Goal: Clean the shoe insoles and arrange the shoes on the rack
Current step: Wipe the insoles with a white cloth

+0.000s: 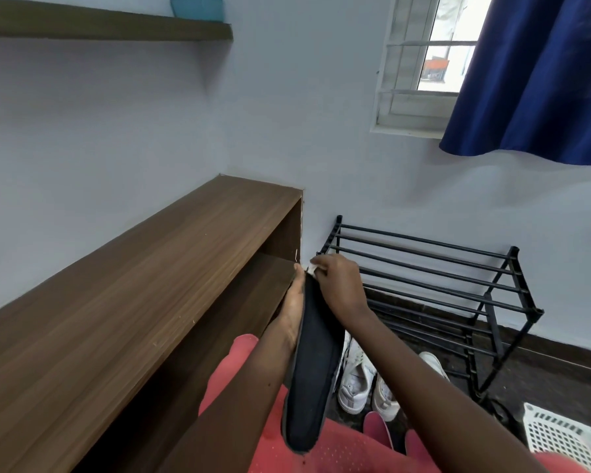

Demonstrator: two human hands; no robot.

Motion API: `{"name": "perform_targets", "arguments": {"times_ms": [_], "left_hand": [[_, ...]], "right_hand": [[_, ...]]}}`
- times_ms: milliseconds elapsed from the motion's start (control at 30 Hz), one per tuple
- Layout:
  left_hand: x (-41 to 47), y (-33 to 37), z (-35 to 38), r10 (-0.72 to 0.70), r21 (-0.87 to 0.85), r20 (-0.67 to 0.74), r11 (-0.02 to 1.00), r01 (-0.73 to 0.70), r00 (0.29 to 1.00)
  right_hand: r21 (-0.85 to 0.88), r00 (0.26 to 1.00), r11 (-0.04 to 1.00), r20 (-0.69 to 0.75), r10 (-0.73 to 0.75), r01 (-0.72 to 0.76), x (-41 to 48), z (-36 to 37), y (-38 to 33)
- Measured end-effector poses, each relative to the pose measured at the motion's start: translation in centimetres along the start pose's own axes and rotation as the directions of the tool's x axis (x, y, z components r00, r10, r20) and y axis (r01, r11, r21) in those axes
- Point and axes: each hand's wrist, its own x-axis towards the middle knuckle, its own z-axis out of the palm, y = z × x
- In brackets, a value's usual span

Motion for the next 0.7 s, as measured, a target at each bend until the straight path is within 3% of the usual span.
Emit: {"name": "perform_targets", "arguments": {"times_ms": [200,400,500,700], "left_hand": [[0.9,0.5,-1.0,0.105,0.108,-0.116,0.99,-0.093,0.988],[1.3,0.9,-2.1,0.104,0.114,-0.1,0.989,-0.093,0.99],[1.0,0.4,-2.3,0.085,0.092,-0.123,0.993,-0.074,0.989],[-0.9,-1.0,-0.7,0.01,0.108,-0.015,0.994,-0.008,1.0]], "right_hand": [[0.05,0.991,0.999,0.129,-0.02,0.014,-1.7,-0.4,-0.9],[0.102,0.95,0.993,0.311,0.03,-0.065,-3.9,-0.1,-0.8],[0.066,0.968,0.997,0.248,0.032,-0.05,-3.8,0.3,-0.5],[-0.083,0.998,0.996,0.055,-0.019,0.023,-0.7,0.2,0.5]]}}
